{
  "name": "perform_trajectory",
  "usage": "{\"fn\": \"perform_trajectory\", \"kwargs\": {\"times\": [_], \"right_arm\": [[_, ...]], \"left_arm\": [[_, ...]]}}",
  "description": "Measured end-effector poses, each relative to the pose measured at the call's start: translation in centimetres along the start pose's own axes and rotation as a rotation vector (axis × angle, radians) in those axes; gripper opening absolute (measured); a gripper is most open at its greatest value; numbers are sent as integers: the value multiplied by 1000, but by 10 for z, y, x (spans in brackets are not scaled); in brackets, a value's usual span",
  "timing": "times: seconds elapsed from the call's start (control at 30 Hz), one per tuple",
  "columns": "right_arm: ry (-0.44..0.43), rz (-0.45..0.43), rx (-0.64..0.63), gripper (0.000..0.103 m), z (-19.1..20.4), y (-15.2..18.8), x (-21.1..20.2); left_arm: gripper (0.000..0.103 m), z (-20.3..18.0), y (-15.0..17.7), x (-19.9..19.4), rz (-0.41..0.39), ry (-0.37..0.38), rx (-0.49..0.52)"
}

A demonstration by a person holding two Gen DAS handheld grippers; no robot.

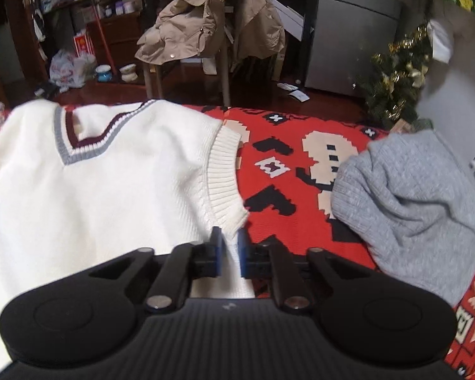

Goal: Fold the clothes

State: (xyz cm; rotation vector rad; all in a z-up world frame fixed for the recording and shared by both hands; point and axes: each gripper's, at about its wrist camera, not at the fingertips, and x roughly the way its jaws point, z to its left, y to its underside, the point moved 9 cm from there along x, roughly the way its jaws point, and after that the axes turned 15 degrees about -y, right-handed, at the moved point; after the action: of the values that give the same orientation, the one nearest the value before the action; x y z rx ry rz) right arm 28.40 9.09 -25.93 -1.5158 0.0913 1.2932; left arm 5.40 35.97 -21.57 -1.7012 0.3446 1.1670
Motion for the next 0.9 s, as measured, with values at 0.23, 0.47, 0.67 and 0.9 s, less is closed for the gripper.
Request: {"fn": "perform_trajectory", "kwargs": {"times": [0.23, 0.47, 0.67, 0.9], "right_arm": [[89, -76, 34, 5, -28, -5, -25], [84, -60, 70, 5, -42, 4, -22], [70, -52, 80, 5, -42, 11, -20], [72, -43, 61, 5, -38, 14, -19]], "left_arm": [[18, -5, -13, 9, -14, 31, 14], [16, -10, -35, 34, 43, 151, -76], [16, -22, -42, 47, 49, 184, -84], [17, -57, -32, 37, -85, 42, 210]]}}
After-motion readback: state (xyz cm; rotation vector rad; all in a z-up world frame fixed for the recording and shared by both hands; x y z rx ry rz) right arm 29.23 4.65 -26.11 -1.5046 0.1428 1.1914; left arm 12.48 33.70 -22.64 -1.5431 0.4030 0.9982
